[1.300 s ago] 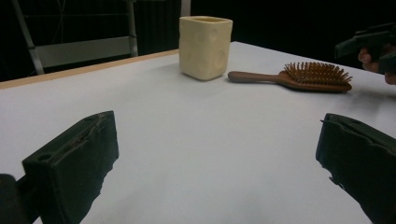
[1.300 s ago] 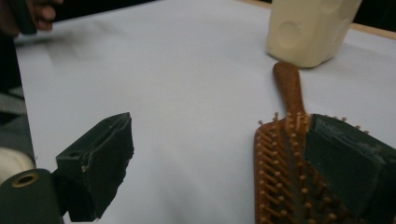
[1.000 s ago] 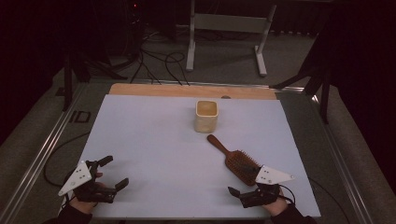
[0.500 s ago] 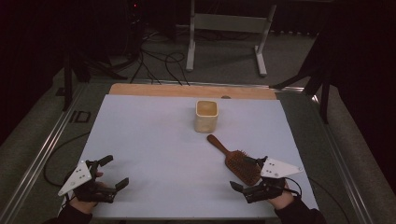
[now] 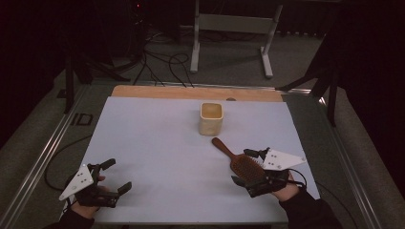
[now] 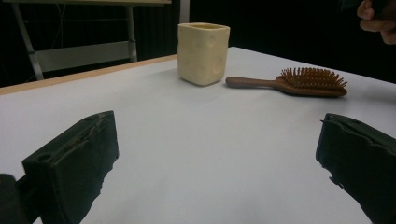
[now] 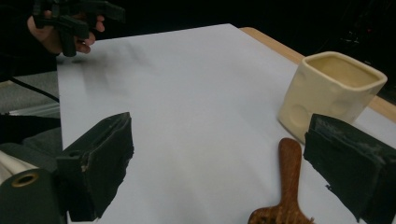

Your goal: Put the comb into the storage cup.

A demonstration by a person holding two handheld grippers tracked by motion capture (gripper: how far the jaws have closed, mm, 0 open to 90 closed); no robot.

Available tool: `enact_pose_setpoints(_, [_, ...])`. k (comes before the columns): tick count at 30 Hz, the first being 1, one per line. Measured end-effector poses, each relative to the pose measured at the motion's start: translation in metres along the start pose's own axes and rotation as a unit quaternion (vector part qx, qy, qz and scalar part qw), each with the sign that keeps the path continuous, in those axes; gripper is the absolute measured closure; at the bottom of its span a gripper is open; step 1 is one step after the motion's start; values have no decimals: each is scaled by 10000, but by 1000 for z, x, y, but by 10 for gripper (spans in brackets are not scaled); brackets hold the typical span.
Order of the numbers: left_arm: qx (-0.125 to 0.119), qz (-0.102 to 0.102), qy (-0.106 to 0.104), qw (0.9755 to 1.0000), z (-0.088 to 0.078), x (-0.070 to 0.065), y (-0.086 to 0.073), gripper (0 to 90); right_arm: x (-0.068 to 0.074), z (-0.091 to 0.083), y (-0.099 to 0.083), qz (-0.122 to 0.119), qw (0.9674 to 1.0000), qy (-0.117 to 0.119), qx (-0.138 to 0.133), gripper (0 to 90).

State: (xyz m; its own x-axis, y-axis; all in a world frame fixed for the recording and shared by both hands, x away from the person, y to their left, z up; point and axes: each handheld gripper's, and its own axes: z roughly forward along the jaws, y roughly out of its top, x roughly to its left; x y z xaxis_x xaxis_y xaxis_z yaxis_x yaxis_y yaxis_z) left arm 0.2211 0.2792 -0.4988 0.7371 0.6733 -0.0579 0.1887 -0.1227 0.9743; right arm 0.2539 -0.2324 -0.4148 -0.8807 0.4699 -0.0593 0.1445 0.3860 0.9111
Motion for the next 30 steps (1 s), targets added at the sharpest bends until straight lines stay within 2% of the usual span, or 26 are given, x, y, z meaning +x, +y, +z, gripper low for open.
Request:
enact_pose_setpoints(16, [-31,-1,7,10000,-1,1,0,1,-27,20,20,-114,9996,171,193,100])
enact_pose_setpoints(19, [-31,-2,4,10000,0,1,0,1,-32,25,23,-72,9995,162,245,101])
enact_pose_setpoints(21, [-34,-1,2,10000,-1,0,0,1,-35,29,24,-125,9994,177,281,129])
enact_pose_setpoints(30, [-35,-1,-5,10000,0,1,0,1,-46,48,25,-64,9983,348,472,169])
